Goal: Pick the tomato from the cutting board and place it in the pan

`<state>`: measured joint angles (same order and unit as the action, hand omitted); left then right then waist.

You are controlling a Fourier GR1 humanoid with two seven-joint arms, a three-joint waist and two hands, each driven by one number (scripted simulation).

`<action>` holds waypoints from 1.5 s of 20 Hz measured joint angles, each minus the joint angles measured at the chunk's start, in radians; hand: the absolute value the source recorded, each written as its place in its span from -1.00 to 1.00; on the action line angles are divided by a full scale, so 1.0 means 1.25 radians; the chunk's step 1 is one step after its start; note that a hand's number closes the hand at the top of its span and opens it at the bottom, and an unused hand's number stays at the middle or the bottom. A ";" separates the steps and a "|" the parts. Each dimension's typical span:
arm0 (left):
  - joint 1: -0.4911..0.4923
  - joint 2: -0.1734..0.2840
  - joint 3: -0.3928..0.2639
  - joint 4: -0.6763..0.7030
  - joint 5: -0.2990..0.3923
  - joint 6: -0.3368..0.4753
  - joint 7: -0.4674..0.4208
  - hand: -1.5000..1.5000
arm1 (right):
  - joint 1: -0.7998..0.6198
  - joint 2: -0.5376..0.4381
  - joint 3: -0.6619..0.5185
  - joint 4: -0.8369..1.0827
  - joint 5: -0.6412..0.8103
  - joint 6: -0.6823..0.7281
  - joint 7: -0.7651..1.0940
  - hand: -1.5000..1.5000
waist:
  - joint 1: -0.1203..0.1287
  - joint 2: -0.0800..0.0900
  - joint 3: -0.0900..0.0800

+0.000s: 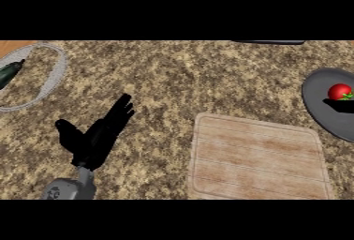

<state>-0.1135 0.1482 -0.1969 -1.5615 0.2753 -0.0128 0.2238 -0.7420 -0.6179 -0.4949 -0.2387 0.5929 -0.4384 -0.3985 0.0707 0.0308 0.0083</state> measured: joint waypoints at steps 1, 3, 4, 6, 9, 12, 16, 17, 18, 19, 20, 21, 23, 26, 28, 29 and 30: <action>0.005 -0.005 -0.004 0.006 -0.004 0.001 -0.008 0.00 | 0.000 0.004 -0.017 -0.001 -0.020 0.014 -0.025 -1.00 | -0.003 0.000 0.000; 0.012 -0.008 -0.006 0.000 -0.005 0.003 -0.009 0.00 | -0.005 0.003 -0.057 -0.004 -0.065 0.045 -0.067 -1.00 | -0.005 -0.002 0.001; 0.010 -0.006 -0.002 -0.002 -0.003 0.004 -0.006 0.00 | -0.006 0.006 -0.078 -0.005 -0.088 0.059 -0.088 -1.00 | -0.007 -0.002 0.001; 0.009 -0.003 0.002 -0.004 0.000 0.001 -0.002 0.00 | -0.014 0.000 -0.116 -0.001 -0.130 0.095 -0.110 -1.00 | -0.008 -0.002 0.001; 0.021 -0.003 0.002 -0.001 -0.002 -0.001 -0.010 0.00 | -0.004 -0.027 -0.160 0.020 -0.180 0.181 -0.127 -1.00 | -0.013 -0.003 0.000; 0.011 -0.001 0.010 0.003 0.000 -0.001 -0.005 0.00 | 0.014 -0.058 -0.185 0.042 -0.210 0.273 -0.140 -1.00 | -0.017 -0.003 0.000; 0.008 -0.001 0.017 0.013 0.000 -0.003 -0.010 0.00 | 0.063 -0.094 -0.197 0.063 -0.228 0.407 -0.179 -1.00 | -0.023 -0.004 0.000; 0.010 -0.005 0.013 0.013 -0.004 -0.001 -0.012 0.00 | 0.075 -0.105 -0.198 0.065 -0.230 0.439 -0.188 -1.00 | -0.024 -0.005 0.000; 0.012 -0.003 0.017 0.013 -0.001 -0.003 -0.011 0.00 | 0.090 -0.115 -0.198 0.066 -0.233 0.470 -0.203 -1.00 | -0.026 -0.006 0.000; 0.012 -0.004 0.015 0.006 -0.002 0.000 -0.005 0.00 | 0.102 -0.128 -0.198 0.068 -0.234 0.502 -0.214 -1.00 | -0.026 -0.007 0.000; 0.007 -0.002 0.021 0.015 0.000 -0.003 -0.007 0.00 | 0.112 -0.136 -0.198 0.068 -0.236 0.531 -0.224 -1.00 | -0.028 -0.007 0.000; 0.005 -0.007 0.018 0.020 -0.004 0.000 -0.008 0.00 | 0.123 -0.141 -0.200 0.070 -0.239 0.555 -0.236 -1.00 | -0.029 -0.007 0.000; 0.013 -0.008 0.017 0.013 -0.005 0.001 -0.009 0.00 | 0.151 -0.155 -0.202 0.073 -0.244 0.607 -0.263 -1.00 | -0.029 -0.008 0.000; 0.001 -0.011 0.023 0.023 -0.007 0.005 -0.006 0.00 | 0.186 -0.173 -0.203 0.070 -0.249 0.650 -0.283 -1.00 | -0.033 -0.010 0.000; 0.017 -0.006 0.021 0.009 -0.006 -0.001 -0.005 0.00 | 0.200 -0.186 -0.201 0.065 -0.250 0.661 -0.284 -1.00 | -0.031 -0.011 0.000; 0.020 -0.006 0.021 0.002 -0.005 0.001 0.001 0.00 | 0.209 -0.189 -0.201 0.064 -0.250 0.664 -0.286 -1.00 | -0.031 -0.012 0.000; 0.024 -0.005 0.021 0.001 -0.006 -0.002 -0.002 0.00 | 0.213 -0.193 -0.201 0.062 -0.252 0.668 -0.286 -1.00 | -0.030 -0.012 0.000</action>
<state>-0.0835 0.1417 -0.1703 -1.5599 0.2681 -0.0148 0.2215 -0.4758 -0.8591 -0.7460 -0.1607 0.2781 0.3964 -0.7556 0.0329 0.0160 0.0083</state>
